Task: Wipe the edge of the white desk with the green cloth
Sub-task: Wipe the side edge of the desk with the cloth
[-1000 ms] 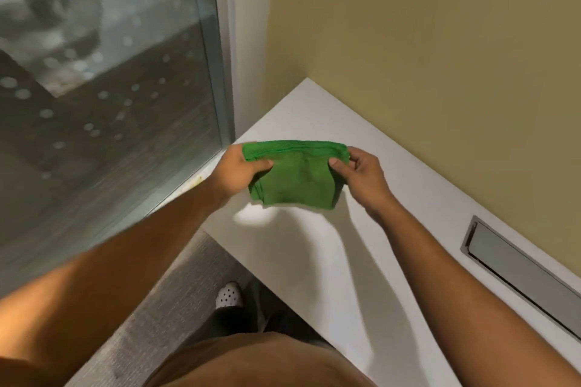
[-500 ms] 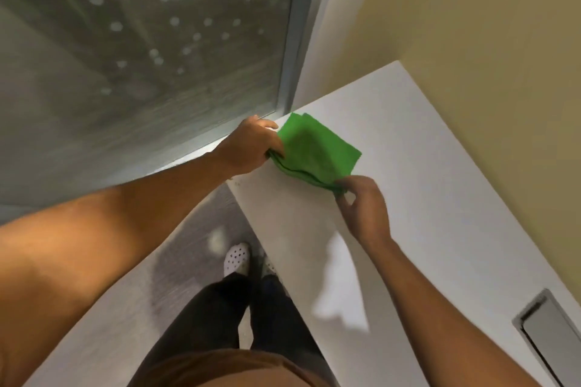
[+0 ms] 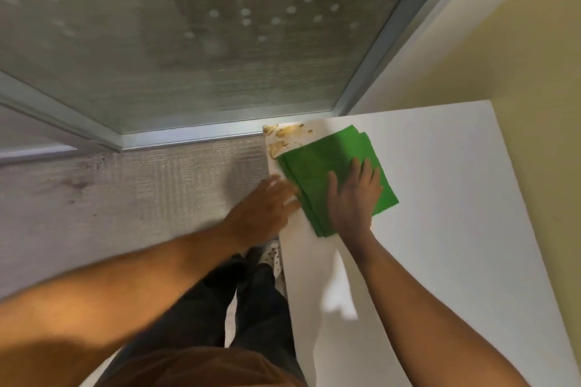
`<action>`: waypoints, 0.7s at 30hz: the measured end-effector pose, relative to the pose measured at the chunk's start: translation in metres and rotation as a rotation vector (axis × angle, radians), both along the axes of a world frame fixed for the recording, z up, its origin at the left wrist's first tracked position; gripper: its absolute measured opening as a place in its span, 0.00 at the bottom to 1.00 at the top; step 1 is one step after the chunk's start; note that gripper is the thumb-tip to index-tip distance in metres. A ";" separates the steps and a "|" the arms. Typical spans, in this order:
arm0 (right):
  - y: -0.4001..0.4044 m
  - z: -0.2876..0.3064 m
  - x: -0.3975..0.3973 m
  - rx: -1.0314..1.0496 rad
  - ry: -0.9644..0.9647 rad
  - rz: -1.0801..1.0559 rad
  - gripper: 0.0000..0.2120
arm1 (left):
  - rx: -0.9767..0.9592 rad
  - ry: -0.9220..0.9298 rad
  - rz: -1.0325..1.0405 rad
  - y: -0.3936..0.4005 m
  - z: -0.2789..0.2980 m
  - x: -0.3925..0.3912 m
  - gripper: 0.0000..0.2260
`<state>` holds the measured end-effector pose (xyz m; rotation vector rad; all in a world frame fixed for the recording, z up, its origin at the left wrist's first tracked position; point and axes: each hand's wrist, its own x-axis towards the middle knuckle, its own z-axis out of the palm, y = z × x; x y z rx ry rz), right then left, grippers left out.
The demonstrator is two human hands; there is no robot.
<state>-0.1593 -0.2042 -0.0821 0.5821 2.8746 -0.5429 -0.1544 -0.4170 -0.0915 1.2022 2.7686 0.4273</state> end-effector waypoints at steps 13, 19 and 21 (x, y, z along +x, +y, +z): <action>-0.004 -0.055 -0.108 0.256 -0.020 0.513 0.40 | 0.370 -0.666 1.091 0.071 -0.049 0.077 0.48; -0.001 -0.062 -0.060 0.321 0.040 0.734 0.33 | 0.484 -0.480 1.043 0.077 -0.067 0.083 0.42; -0.003 -0.062 -0.062 0.326 0.039 0.782 0.33 | 0.403 -0.346 0.973 0.078 -0.070 0.082 0.38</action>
